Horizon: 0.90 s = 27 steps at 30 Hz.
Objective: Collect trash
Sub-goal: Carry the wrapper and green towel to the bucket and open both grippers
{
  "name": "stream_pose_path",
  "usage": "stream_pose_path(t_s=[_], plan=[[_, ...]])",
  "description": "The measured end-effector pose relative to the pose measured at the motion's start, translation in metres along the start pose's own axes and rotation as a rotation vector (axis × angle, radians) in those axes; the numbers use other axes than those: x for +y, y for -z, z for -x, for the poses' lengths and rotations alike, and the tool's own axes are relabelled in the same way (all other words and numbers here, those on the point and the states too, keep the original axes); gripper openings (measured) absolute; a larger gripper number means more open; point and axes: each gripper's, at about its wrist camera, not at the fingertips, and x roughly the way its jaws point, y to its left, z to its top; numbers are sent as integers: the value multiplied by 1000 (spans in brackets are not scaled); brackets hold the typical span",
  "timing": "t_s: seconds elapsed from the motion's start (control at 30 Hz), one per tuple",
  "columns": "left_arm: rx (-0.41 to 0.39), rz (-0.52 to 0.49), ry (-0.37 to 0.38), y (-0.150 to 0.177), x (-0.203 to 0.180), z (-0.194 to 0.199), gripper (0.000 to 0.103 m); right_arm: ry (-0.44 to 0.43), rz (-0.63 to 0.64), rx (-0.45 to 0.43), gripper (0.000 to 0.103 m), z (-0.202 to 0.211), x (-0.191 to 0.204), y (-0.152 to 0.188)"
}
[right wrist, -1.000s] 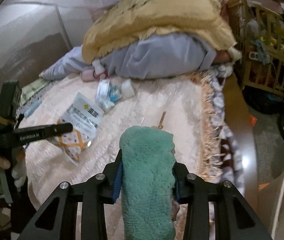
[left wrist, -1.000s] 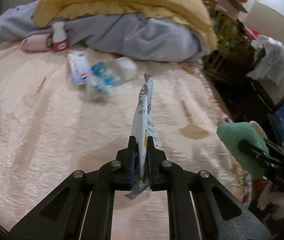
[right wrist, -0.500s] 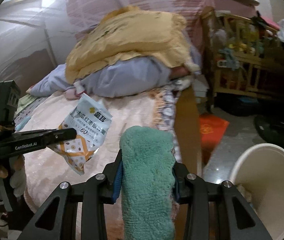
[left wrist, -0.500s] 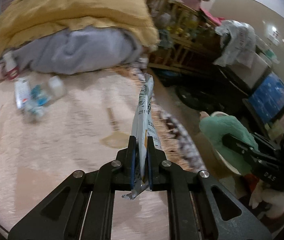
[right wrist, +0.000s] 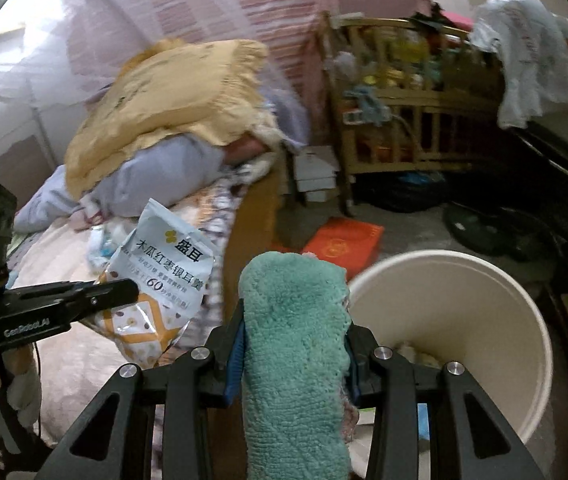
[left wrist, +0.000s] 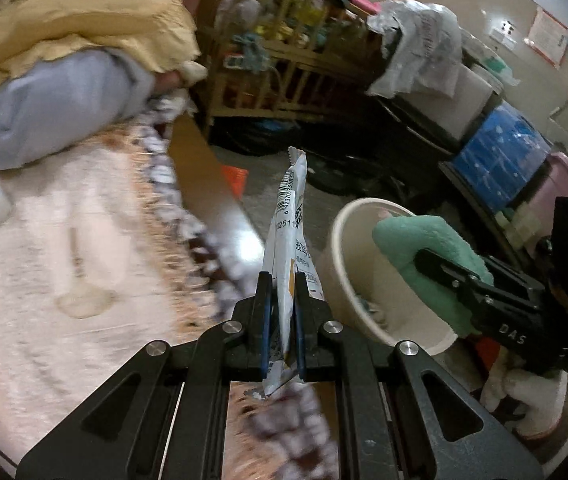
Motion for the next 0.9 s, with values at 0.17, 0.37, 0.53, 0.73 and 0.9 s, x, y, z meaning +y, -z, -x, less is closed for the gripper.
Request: stream_pose_path(t_s=[0.17,0.37,0.53,0.73,0.9], plan=[[27,-11,47,-5,-25,-24,7,69,-57,9,38,1,-36,4],[56,-21,80,-8,-50,-51,7,137,-130,24,38,-4,-71,12],[77,-33,89,-8,-66,-71,7,162,-178,42,38,-10,-92,18],[93,-39,96,-7,-75,-87,7,171,-221,37,38,-11,-106,19],[92,-32,106,-7,-77,-97,8,189,-235,34,46,-15,-109,17]])
